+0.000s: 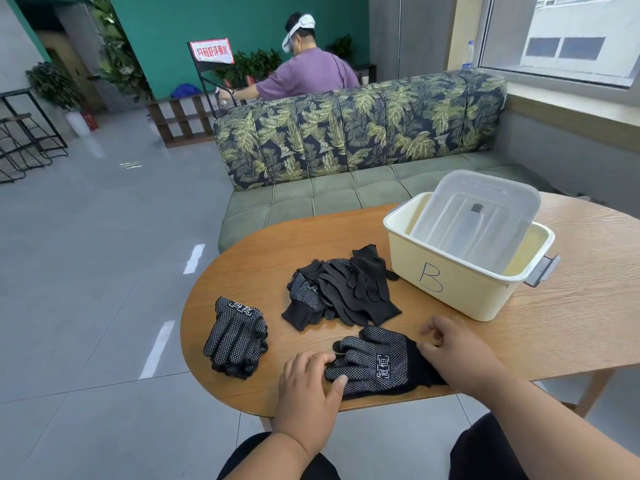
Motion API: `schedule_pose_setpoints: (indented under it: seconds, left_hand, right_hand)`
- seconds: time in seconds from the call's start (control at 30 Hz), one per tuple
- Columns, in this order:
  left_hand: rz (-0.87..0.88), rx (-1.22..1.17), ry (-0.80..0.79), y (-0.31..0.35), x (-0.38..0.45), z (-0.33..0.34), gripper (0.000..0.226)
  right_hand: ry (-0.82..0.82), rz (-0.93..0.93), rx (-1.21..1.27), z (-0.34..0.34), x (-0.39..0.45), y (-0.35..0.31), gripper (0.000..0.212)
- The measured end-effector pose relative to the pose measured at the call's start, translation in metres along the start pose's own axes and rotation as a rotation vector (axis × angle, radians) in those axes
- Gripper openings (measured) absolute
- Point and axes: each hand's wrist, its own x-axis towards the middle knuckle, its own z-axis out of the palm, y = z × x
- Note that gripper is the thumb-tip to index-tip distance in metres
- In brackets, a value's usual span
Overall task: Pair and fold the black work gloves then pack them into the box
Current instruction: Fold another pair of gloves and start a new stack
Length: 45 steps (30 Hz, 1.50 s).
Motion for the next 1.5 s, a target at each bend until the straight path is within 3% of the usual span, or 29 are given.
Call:
schedule_pose_setpoints:
  seconds: [0.13,0.37,0.77,1.13,1.27,1.5]
  left_hand:
    - [0.007,0.015,0.012,0.0,0.0,0.001,0.042]
    - [0.019,0.046,0.012,0.0,0.0,0.001,0.048]
    - [0.04,0.093,0.006,0.0,-0.001,0.003,0.048]
    - [0.038,0.134,-0.036,0.003,-0.001,0.001,0.055]
    - [0.044,0.129,-0.034,0.004,-0.002,0.0,0.054]
    - [-0.029,0.07,-0.06,0.009,0.002,-0.006,0.053]
  right_hand:
    - [-0.092,0.008,-0.177,-0.001,-0.003,0.002,0.031]
    - [-0.054,-0.017,-0.065,-0.002,-0.001,0.003,0.016]
    - [0.061,-0.034,-0.067,0.0,0.005,0.006,0.019]
    - [0.04,-0.067,-0.051,-0.003,0.006,0.009,0.031]
    - [0.11,-0.178,-0.039,0.004,-0.004,0.004,0.019]
    - [-0.125,-0.183,-0.233,0.011,-0.009,0.002,0.067]
